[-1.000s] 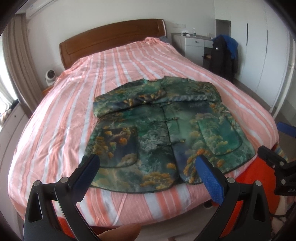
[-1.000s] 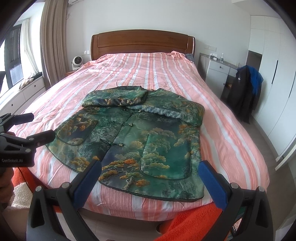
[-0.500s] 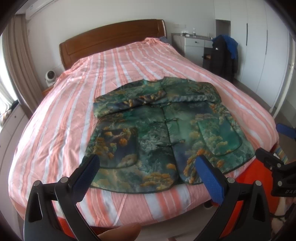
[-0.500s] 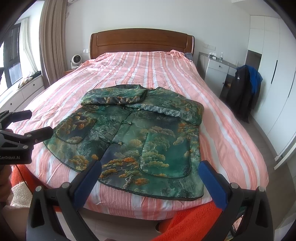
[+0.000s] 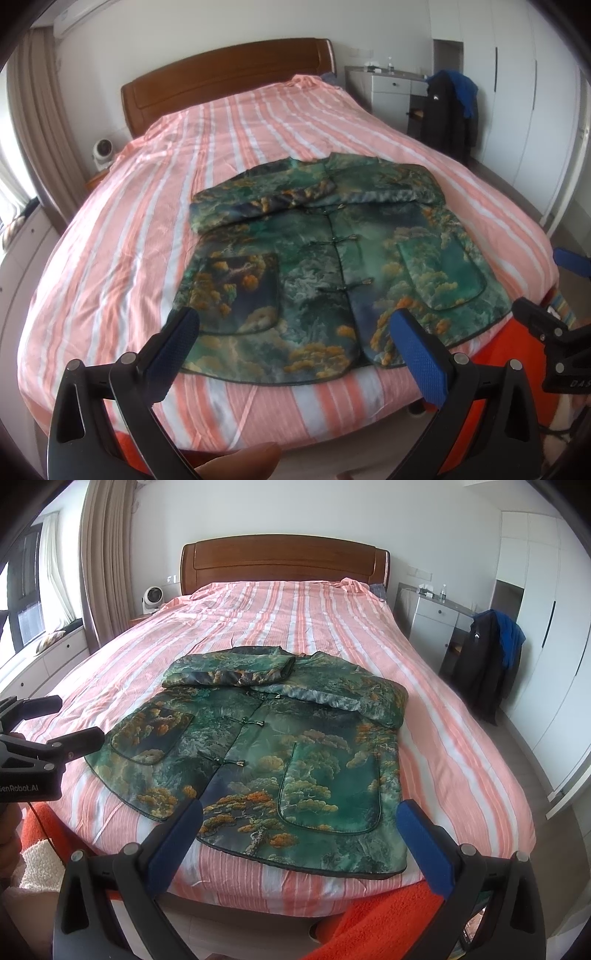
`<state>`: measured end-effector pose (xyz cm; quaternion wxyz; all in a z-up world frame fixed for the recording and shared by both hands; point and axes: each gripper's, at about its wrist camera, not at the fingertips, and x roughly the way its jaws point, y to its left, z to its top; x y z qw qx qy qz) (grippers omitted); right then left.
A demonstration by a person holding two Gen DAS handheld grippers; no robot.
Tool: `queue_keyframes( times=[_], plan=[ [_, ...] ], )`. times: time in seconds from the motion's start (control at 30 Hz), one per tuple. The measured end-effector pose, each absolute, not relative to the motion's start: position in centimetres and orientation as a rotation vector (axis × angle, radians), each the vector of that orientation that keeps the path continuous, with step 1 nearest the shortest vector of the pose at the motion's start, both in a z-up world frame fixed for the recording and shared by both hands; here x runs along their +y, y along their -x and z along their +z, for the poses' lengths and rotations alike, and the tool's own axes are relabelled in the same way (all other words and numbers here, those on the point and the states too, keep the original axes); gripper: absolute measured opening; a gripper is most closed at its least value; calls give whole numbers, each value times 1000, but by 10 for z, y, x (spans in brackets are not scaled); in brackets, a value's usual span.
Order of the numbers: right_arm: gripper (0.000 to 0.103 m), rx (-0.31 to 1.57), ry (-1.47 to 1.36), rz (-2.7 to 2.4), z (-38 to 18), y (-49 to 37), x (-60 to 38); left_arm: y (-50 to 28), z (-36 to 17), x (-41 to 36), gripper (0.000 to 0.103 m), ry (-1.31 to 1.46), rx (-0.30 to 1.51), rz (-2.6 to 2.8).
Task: Fold large clothes
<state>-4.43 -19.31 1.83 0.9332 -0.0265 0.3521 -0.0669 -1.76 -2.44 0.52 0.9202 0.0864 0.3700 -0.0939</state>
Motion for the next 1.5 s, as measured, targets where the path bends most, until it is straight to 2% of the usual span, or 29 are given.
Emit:
queue_keyframes(
  times=[1.5],
  plan=[
    [103, 728, 55, -131, 11, 41, -190, 17, -1, -22, 103, -163, 777, -185]
  ],
)
